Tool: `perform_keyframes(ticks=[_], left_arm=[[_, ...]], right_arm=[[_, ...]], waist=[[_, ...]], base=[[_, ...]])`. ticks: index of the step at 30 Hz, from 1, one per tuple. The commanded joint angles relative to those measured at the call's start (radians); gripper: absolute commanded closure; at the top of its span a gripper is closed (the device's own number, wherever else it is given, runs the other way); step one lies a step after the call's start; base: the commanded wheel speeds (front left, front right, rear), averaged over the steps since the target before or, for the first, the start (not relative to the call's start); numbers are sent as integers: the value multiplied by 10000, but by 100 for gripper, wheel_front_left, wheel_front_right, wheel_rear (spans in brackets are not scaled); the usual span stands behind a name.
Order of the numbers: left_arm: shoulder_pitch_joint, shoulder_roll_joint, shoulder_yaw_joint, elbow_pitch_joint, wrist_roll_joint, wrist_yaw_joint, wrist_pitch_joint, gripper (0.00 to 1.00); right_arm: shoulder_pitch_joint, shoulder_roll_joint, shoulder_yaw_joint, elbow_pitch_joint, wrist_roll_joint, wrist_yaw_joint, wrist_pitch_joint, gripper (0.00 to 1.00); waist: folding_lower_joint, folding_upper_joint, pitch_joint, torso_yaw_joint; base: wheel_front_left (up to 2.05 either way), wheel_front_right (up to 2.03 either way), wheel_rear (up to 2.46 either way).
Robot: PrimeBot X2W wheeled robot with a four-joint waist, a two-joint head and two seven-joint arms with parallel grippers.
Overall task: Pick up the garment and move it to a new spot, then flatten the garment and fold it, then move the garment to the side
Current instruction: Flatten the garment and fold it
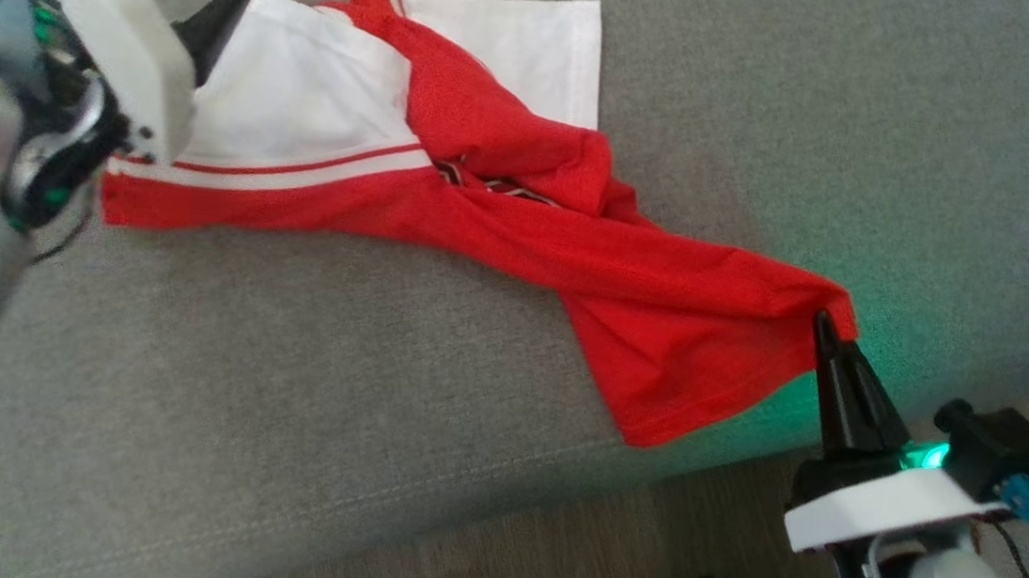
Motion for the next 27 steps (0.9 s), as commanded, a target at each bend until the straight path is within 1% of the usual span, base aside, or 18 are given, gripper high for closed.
perform_keyframes(ticks=[1, 2, 4, 8, 12, 21, 24, 26, 27], left_arm=[[-482, 881, -156, -79, -228, 9, 191, 0], [-683, 1218, -602, 77, -447, 9, 322, 0], [-998, 1654, -1285, 356, -911, 8, 473, 0], [-1417, 2145, -2245, 711, -1562, 8, 468, 0], [-1728, 2321, -2845, 959, -1956, 7, 180, 0], [-2428, 2389, -4027, 1503, -2460, 7, -224, 0], [-2621, 2384, -4415, 1671, -2628, 7, -353, 15], [-2753, 2367, -4677, 1746, -2739, 6, -422, 47], [-2818, 2357, -4800, 1771, -2811, 6, -444, 53]], right_arm=[[-85, -34, 285, -143, -26, -2, -146, 100], [-150, -15, 353, -64, 3, -2, -183, 100], [-258, 19, 448, 73, 54, -2, -257, 100], [-338, 72, 514, 285, 153, -2, -378, 100], [-370, 99, 523, 418, 172, -2, -455, 100], [-465, 139, 629, 487, 187, -2, -526, 100], [-478, 148, 729, 540, 215, -2, -539, 100], [-488, 151, 741, 573, 251, -2, -548, 100], [-494, 153, 731, 581, 259, -2, -552, 100]], waist=[[-1, 0, 162, -163], [-1, 0, 183, -220], [-1, 0, 207, -310], [-1, 0, 208, -416], [-1, 0, 248, -467], [-1, 0, 414, -572], [-1, 0, 477, -624], [-1, 0, 501, -634], [-1, 0, 515, -641]], base=[[0, 0, 0], [0, 0, 0], [0, 0, 0], [0, 0, 0], [0, 0, 0], [0, 0, 0], [0, 0, 0], [0, 0, 0], [0, 0, 0]])
